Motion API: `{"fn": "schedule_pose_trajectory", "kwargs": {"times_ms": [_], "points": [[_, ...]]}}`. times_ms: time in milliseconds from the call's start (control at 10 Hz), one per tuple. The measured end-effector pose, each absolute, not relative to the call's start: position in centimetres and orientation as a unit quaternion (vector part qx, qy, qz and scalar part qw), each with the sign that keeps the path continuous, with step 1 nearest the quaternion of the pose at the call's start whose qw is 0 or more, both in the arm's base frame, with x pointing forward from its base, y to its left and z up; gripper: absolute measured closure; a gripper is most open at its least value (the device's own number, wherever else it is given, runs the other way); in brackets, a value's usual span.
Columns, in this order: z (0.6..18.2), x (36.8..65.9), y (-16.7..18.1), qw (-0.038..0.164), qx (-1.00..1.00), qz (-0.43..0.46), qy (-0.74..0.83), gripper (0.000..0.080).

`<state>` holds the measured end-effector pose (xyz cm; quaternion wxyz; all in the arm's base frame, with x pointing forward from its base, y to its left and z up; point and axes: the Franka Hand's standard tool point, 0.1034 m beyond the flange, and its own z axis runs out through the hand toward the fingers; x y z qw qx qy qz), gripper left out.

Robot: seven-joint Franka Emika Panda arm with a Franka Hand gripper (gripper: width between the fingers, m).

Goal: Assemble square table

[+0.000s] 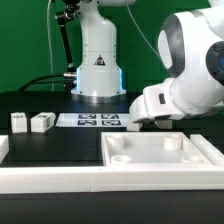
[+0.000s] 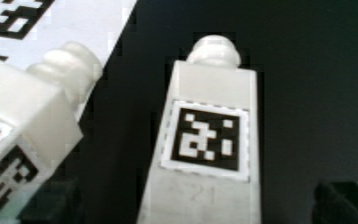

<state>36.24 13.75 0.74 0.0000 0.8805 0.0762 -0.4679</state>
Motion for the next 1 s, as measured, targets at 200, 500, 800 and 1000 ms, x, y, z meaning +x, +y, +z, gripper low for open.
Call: {"fn": "schedule_pose_trajectory", "kwargs": {"times_ms": [200,500,800,1000], "points": [[0.5,36.2,13.8,-0.001,0.882,-0.464,0.077,0.0274],[0.5,36.2,13.8,-0.001,0.883,-0.464,0.077,0.0511],[0.5,36.3,13.8,-0.001,0.883,-0.463,0.077,0.0511],[2.2,37.2,13.6,-0.004,0.884,-0.46,0.081,0.0511]]}}
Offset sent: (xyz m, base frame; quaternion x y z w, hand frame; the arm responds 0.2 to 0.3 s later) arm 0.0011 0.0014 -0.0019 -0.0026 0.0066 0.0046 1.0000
